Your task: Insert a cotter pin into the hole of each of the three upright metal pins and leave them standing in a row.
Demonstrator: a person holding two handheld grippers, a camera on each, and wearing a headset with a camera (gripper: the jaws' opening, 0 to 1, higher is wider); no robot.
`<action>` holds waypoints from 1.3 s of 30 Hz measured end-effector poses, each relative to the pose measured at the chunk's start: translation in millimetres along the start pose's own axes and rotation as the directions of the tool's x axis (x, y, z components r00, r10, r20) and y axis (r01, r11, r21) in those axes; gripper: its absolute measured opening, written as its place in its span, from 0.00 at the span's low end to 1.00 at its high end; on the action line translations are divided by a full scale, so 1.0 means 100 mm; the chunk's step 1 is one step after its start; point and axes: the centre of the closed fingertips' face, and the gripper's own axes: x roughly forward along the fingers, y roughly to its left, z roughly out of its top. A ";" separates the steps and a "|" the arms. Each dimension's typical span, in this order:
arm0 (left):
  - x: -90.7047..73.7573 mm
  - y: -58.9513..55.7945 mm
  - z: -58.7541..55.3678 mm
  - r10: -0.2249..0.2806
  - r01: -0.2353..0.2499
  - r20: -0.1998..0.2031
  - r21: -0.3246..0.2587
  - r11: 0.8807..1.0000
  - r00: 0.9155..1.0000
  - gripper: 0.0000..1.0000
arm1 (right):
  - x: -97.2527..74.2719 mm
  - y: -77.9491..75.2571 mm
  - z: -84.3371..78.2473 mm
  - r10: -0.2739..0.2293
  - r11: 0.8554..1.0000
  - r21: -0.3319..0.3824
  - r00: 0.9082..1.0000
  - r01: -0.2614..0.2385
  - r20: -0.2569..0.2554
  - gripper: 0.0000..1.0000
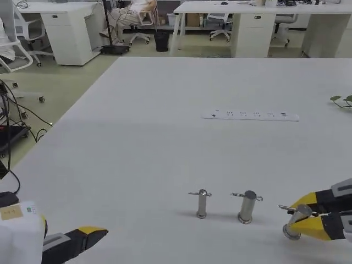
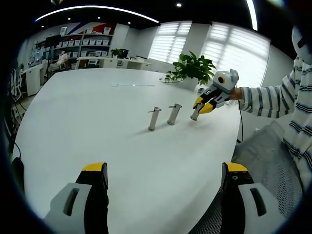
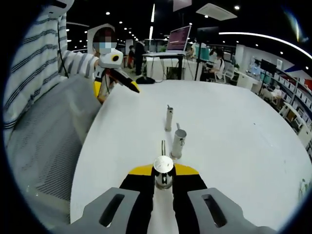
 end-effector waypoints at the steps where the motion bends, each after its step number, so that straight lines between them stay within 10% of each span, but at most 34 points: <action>1: 0.00 0.00 0.00 0.001 -0.001 0.003 -0.005 1.000 1.000 0.97 | 0.00 -0.03 -0.02 0.002 1.000 -0.004 1.000 -0.002 -0.003 0.13; 39: -0.02 -0.12 -0.02 0.088 -0.088 -0.011 -0.050 0.995 0.996 0.99 | 0.18 -0.39 -0.23 0.148 0.985 -0.082 0.988 -0.151 -0.040 0.14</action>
